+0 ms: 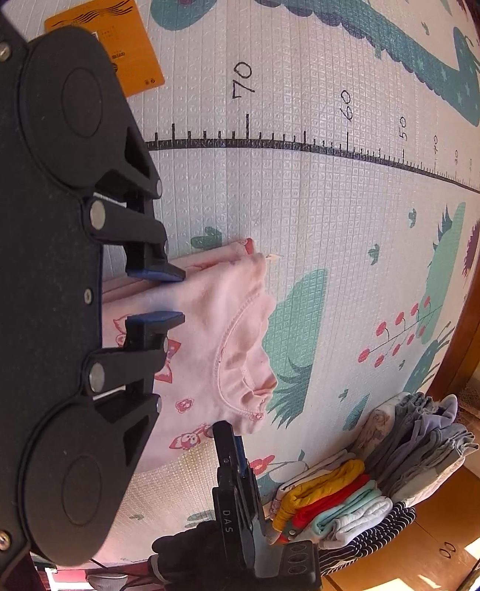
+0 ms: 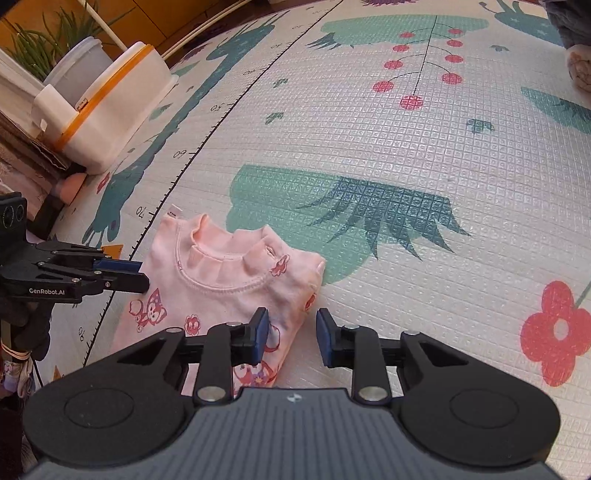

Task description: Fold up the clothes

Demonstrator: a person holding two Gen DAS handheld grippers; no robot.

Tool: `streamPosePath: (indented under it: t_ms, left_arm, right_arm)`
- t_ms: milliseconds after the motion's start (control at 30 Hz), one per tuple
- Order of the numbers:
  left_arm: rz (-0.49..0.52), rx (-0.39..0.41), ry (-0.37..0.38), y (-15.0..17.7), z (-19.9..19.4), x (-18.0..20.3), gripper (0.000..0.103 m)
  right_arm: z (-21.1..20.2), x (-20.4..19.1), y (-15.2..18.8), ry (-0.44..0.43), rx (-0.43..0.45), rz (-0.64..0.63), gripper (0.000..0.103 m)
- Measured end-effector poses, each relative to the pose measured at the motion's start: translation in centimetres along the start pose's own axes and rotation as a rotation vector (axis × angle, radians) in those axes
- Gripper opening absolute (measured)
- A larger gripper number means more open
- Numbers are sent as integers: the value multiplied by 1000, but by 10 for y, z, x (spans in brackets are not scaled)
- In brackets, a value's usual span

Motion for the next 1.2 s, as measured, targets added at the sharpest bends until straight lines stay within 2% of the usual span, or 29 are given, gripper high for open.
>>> streamPosePath:
  t_ms: [100, 233, 333, 400, 467, 600, 700, 733, 867, 933, 967, 1067, 1200]
  left_arm:
    - [-35, 64, -4, 4, -17, 3, 0]
    - [-61, 41, -40, 11, -14, 2, 0]
    - [-54, 12, -60, 13, -12, 1, 1]
    - [-12, 28, -112, 11, -19, 5, 2]
    - [70, 54, -171, 7, -25, 13, 4]
    - [206, 126, -163, -7, -23, 28, 7]
    - [318, 131, -182, -10, -8, 32, 8]
    - [322, 115, -186, -11, -3, 30, 8]
    - [212, 22, -163, -7, 19, 2, 12]
    - [194, -3, -195, -12, 17, 2, 17]
    - [219, 19, -214, -11, 11, 7, 17]
    - [317, 72, -212, -1, -7, 31, 17]
    - [424, 82, -141, 21, -13, 69, 20]
  right_arm:
    - [-8, 0, -2, -27, 46, -3, 11]
    - [-3, 4, -4, 11, 47, -6, 11]
    - [-8, -1, -2, 37, 81, -36, 17]
    - [-14, -9, 1, 50, 114, -107, 18]
    - [-16, -17, 1, 57, 147, -175, 18]
    - [-11, -32, -1, 53, 167, -290, 18]
    - [2, -39, -6, 55, 136, -339, 18]
    - [7, -39, -9, 57, 121, -332, 18]
    - [22, -40, -19, 62, 85, -311, 17]
    - [20, -47, -21, 81, 95, -334, 17]
    - [14, -50, -18, 68, 113, -354, 20]
    - [-9, -56, 7, 21, 133, -394, 21]
    - [-32, -68, 66, -10, 108, -533, 25]
Point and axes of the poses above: each gripper's, at about its wrist camera, not at the fingertips, and z roughly the way its jaws point, x to its right, y to its underside, the point moved 1 cm from there along z, roughly the way its jaws point, and after that the axes turned 15 degrees about z, right-handed, at the moved point
